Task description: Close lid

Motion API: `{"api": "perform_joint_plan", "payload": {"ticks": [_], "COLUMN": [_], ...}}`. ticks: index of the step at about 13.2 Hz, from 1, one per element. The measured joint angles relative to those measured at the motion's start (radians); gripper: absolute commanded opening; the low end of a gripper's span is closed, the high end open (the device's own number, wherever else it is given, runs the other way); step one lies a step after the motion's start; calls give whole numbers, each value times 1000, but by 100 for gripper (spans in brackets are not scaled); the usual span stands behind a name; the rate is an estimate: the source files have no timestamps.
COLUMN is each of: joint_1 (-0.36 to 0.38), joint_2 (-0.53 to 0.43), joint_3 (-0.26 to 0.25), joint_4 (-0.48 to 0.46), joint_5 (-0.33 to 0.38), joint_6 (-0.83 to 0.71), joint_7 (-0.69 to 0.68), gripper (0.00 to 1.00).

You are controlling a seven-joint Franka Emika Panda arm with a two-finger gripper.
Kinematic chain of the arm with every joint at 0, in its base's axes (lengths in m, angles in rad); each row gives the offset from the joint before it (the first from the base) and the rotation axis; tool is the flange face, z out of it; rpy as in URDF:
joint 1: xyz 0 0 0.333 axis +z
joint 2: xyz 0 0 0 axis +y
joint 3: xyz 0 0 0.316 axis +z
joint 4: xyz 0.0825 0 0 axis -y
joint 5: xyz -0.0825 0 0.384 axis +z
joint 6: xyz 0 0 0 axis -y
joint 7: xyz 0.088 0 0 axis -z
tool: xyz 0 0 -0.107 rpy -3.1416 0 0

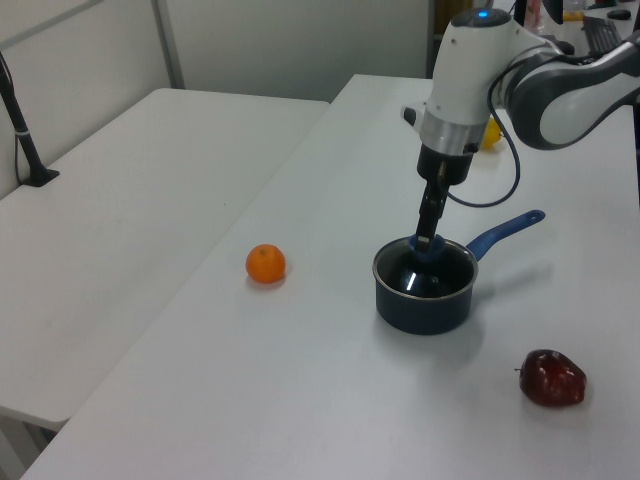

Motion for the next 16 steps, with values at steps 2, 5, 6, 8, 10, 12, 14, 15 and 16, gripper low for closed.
{"api": "perform_joint_plan", "payload": {"ticks": [2, 5, 6, 8, 10, 12, 14, 15, 16], "joint_1": [-24, -66, -69, -76, -98, -143, -198, -215, -232], "joint_2": [-15, -37, -46, -73, -99, -130, -167, -177, -185], "joint_3": [-12, -63, -85, -156, -212, -240, -245, -246, -246], "joint_4": [48, 158, 178, 212, 235, 254, 260, 260, 260], "joint_5": [-1, -2, -2, -2, -1, 0, 8, 22, 40], "joint_6": [-86, -257, -294, -377, -452, -523, -590, -611, -626], "joint_7": [1, -13, -37, -139, -237, -310, -342, -343, -343], "gripper": [100, 100, 100, 100, 100, 100, 100, 100, 100]}}
